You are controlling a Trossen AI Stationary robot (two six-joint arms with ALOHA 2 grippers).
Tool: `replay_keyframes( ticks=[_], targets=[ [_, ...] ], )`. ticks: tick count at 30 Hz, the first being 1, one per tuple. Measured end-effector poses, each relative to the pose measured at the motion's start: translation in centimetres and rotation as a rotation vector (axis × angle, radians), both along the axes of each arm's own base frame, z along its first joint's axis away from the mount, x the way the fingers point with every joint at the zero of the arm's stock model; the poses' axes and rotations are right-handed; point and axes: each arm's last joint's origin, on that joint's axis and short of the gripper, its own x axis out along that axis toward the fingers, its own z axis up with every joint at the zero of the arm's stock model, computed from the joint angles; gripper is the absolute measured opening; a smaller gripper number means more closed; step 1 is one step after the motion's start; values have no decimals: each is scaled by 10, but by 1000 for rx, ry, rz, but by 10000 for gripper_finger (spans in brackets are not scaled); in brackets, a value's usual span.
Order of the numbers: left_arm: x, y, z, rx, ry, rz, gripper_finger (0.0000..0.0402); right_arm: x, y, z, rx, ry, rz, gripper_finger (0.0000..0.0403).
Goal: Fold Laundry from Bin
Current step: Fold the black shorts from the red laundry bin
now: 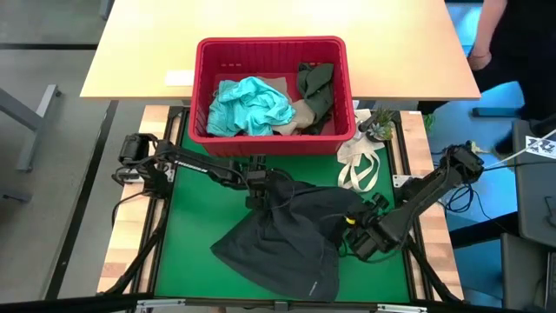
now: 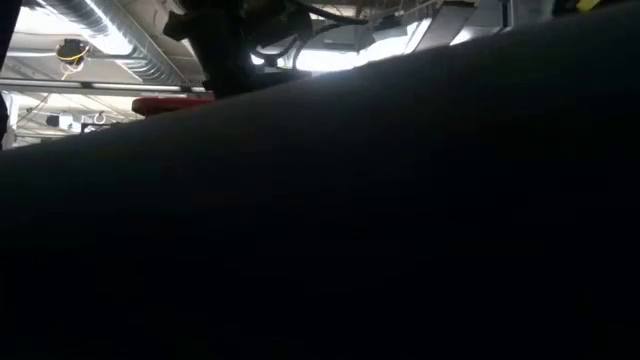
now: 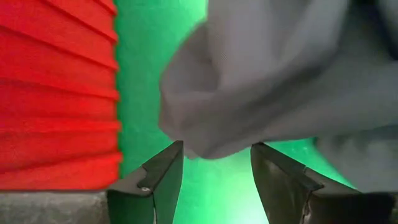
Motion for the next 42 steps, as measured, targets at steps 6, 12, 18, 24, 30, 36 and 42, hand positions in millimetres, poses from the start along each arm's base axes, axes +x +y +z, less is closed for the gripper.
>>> replay_keyframes(
  ticks=[6,12,18,24,30,36,42],
  targets=[
    [8,6,-9,-6,-8,-59,182,-2,-17,-20,12,109,-20,182],
    [15,6,-21,12,9,-108,169,-4,-21,-38,40,107,7,182],
    [20,10,-18,2,-60,-67,77,-8,-27,-62,77,52,-27,182],
    [22,19,-16,-15,-118,31,9,-15,-33,-80,116,20,-81,182],
    [21,27,-16,25,-129,94,3,-19,-36,-83,117,47,-108,182],
    [20,31,-13,150,-143,187,2,-22,-37,-84,124,96,-123,182],
    [20,35,-13,180,-147,212,13,-24,-38,-84,132,114,-146,182]
  ],
)
